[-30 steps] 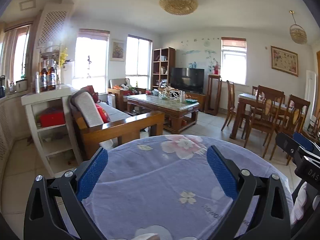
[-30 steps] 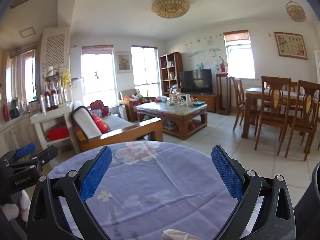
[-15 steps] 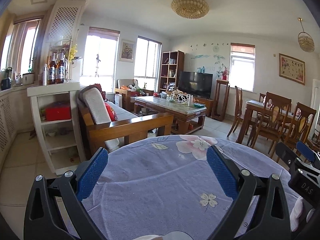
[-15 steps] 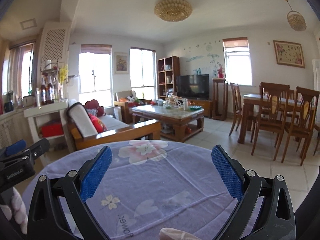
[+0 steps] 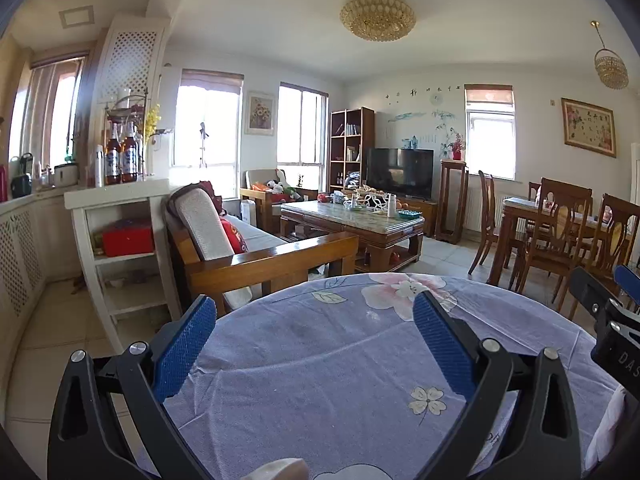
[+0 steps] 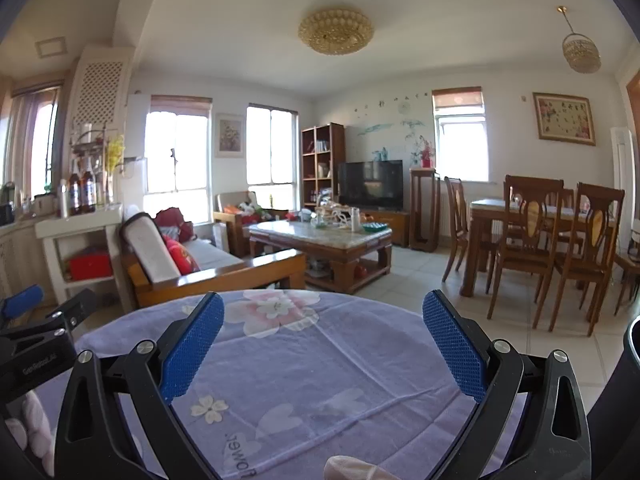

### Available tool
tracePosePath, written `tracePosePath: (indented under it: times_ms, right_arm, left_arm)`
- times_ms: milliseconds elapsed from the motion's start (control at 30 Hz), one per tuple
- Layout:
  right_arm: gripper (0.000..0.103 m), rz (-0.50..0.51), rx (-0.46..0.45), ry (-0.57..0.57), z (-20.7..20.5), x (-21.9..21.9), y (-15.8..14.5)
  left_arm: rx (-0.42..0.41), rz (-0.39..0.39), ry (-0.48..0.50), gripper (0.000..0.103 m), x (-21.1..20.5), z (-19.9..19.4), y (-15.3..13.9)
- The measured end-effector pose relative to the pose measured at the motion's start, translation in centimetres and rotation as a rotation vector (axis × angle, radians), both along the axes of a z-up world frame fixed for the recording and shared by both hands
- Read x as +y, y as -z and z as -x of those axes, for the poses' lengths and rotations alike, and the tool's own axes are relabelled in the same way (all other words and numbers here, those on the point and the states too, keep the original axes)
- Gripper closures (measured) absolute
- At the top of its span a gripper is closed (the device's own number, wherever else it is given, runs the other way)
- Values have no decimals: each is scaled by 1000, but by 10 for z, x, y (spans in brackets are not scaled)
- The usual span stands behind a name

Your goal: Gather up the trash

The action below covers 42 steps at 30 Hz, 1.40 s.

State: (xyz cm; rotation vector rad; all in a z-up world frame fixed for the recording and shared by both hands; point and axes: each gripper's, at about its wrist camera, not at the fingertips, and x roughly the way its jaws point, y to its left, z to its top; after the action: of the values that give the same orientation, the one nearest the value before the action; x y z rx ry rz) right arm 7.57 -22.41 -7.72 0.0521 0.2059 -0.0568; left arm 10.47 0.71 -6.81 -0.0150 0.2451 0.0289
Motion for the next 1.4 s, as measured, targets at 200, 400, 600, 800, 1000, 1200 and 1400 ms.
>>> tracePosePath:
  times_ms: [200,400,600,800,1000,1200,1400]
  right_arm:
    - [5,-34,-5,-3,3,-8,2]
    - [5,-49,-10,6,5,-12,2]
    - [5,-56,-1,7,4,-13,3]
    - [5,-62,20,-1,2,-12,5]
    - [5,-43,22,-13,3,-6,6]
    - [5,-39,24,-17,3,-3,6]
    - [5,-38,24,-19,3,-3,5]
  left_arm:
    - [15,32,3,5,7,-3,1]
    - [-1,42,-15,5,8,1,0]
    - [8,37,-21,5,6,0,0]
    - [15,5,-23,5,-1,1,0]
    - [14,6,-24,5,-2,2,0]
    - [13,4,-25,5,-3,4,0]
    - [13,-3,-27,5,-4,5,1]
